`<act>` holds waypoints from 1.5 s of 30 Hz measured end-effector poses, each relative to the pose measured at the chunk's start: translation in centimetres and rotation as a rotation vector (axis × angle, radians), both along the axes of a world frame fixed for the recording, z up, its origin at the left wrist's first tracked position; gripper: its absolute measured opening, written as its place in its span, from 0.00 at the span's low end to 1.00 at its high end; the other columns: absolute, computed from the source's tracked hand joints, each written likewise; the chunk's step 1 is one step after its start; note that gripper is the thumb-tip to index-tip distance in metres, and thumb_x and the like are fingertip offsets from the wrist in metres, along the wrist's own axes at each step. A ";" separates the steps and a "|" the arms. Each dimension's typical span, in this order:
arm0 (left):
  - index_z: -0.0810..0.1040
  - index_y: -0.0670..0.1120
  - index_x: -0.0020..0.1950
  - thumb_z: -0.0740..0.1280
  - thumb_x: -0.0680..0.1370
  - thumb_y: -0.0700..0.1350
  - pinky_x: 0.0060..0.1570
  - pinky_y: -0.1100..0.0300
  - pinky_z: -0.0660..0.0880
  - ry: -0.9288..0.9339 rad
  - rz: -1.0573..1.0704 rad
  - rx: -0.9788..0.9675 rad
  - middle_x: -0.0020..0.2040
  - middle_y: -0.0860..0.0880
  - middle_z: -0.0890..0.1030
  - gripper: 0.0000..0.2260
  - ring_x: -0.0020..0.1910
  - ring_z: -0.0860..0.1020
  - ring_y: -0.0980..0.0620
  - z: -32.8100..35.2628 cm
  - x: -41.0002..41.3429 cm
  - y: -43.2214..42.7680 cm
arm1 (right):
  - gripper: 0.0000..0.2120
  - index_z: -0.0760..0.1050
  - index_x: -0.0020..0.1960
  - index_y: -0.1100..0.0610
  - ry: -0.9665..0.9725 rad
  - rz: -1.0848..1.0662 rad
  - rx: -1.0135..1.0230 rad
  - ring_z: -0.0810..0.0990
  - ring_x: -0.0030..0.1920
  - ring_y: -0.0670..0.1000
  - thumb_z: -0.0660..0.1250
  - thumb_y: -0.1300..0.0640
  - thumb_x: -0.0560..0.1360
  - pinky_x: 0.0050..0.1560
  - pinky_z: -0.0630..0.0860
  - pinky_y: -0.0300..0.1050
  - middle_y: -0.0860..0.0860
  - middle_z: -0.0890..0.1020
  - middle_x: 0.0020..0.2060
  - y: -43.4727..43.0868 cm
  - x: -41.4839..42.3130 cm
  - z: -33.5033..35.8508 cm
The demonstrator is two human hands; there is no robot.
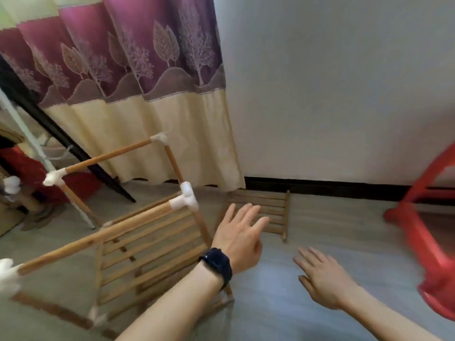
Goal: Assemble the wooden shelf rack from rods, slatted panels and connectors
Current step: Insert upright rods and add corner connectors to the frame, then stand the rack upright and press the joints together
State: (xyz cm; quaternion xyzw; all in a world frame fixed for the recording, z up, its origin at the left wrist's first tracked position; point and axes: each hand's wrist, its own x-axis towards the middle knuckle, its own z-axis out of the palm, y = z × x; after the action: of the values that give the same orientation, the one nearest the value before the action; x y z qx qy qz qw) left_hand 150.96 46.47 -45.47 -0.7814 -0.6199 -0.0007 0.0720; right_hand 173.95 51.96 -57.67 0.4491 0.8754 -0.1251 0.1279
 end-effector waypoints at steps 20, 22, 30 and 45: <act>0.48 0.52 0.82 0.60 0.83 0.49 0.77 0.38 0.49 0.019 0.296 -0.698 0.82 0.45 0.46 0.31 0.80 0.49 0.42 -30.4 -3.6 21.2 | 0.33 0.48 0.81 0.40 0.007 -0.424 -0.060 0.41 0.81 0.57 0.45 0.30 0.79 0.74 0.40 0.73 0.49 0.45 0.82 4.3 2.4 -27.1; 0.45 0.51 0.82 0.58 0.84 0.47 0.77 0.39 0.49 0.060 0.281 -0.674 0.82 0.46 0.44 0.31 0.81 0.48 0.43 -31.7 -4.8 23.7 | 0.33 0.49 0.81 0.40 0.007 -0.401 -0.004 0.41 0.81 0.57 0.46 0.30 0.79 0.74 0.42 0.74 0.50 0.45 0.82 4.4 2.5 -27.8; 0.63 0.45 0.76 0.60 0.82 0.39 0.60 0.44 0.70 0.015 0.201 -0.522 0.71 0.39 0.68 0.21 0.67 0.69 0.37 -35.3 -5.4 26.1 | 0.34 0.48 0.81 0.40 0.026 -0.404 0.067 0.39 0.81 0.57 0.45 0.29 0.79 0.74 0.41 0.74 0.50 0.42 0.82 4.4 2.7 -28.5; 0.71 0.46 0.64 0.62 0.83 0.50 0.51 0.51 0.73 -0.174 -0.001 -0.546 0.62 0.46 0.74 0.12 0.56 0.76 0.40 -27.2 3.9 22.5 | 0.22 0.71 0.71 0.44 0.755 -0.927 -0.547 0.63 0.75 0.41 0.54 0.38 0.81 0.78 0.52 0.59 0.47 0.67 0.76 7.4 3.9 -22.5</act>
State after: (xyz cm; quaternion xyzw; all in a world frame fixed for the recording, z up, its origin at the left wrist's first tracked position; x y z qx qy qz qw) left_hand 154.89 68.98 -72.71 -0.7691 -0.6006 0.0993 -0.1944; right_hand 177.90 59.37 -80.20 0.6564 0.5124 -0.5342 -0.1457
